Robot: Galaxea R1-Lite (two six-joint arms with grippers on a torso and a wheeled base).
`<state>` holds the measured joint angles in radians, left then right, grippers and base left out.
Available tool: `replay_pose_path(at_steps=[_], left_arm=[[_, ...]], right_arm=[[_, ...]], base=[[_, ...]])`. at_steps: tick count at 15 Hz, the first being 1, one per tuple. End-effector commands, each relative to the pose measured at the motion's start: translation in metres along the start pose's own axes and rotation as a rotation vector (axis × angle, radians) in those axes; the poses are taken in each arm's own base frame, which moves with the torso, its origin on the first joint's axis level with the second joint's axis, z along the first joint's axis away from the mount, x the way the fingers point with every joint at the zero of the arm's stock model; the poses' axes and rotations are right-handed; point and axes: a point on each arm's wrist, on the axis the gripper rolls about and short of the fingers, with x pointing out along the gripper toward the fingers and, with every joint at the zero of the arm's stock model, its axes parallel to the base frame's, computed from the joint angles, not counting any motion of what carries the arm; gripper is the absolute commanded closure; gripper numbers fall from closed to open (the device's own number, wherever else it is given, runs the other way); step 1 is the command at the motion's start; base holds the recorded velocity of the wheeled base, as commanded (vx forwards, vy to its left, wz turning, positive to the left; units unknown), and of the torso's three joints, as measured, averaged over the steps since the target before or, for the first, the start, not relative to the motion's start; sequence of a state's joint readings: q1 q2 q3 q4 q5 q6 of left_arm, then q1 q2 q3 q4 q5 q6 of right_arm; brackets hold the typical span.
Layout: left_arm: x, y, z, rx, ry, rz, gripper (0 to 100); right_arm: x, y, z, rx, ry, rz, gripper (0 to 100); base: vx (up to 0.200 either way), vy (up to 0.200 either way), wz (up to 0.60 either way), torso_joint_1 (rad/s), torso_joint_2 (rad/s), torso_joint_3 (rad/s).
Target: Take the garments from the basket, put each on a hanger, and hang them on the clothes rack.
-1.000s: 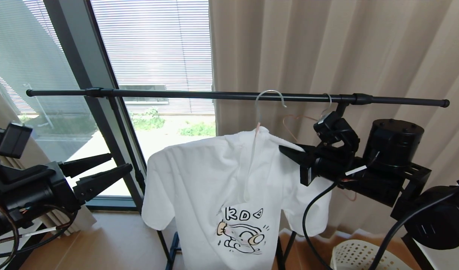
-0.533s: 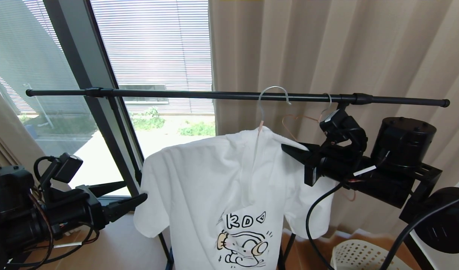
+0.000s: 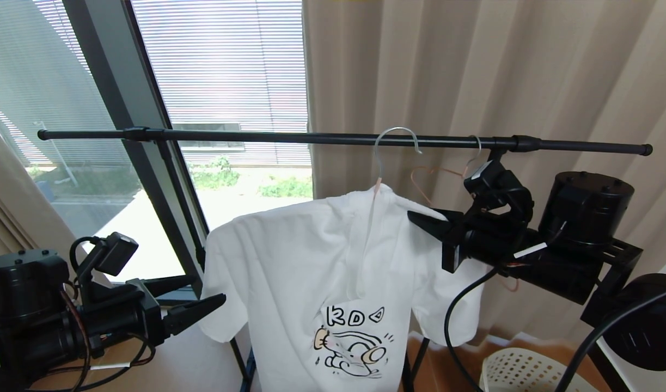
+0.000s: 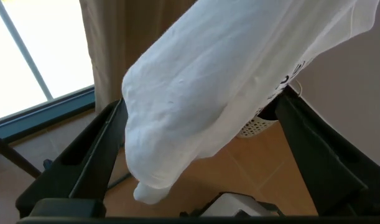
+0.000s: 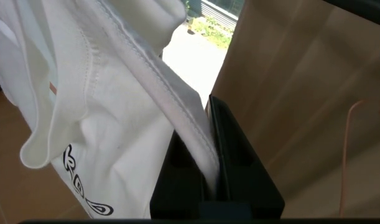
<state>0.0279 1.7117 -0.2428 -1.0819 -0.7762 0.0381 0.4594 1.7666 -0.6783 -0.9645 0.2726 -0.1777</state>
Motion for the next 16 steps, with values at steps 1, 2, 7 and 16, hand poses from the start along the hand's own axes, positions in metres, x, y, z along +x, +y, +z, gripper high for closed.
replay_pose_path(at_steps=[1,2,7,16], left_arm=[[0.0035,-0.0035,-0.0024,-0.005,0.014,-0.021,0],[0.0039,-0.004,-0.0024,-0.004,0.014,-0.022,0],[0.0052,-0.0061,-0.0031,-0.026,0.019,-0.032,100],[0.0047,-0.0043,-0.0041,-0.02,0.013,-0.026,100]], right_arm=[[0.0,0.0011,-0.001,0.001,0.003,0.011,100],[-0.0006,0.0013,-0.0011,0.001,0.003,0.011,100],[-0.0022,0.0015,0.0007,-0.001,-0.003,0.012,100],[-0.0014,-0.0012,0.0005,0.0,-0.003,0.004,100]], base=[[0.0,0.0,0.0,0.0,0.0,0.0],[0.0,0.0,0.0,0.0,0.0,0.0],[0.0,0.0,0.0,0.0,0.0,0.0],[0.0,0.0,0.0,0.0,0.0,0.0]])
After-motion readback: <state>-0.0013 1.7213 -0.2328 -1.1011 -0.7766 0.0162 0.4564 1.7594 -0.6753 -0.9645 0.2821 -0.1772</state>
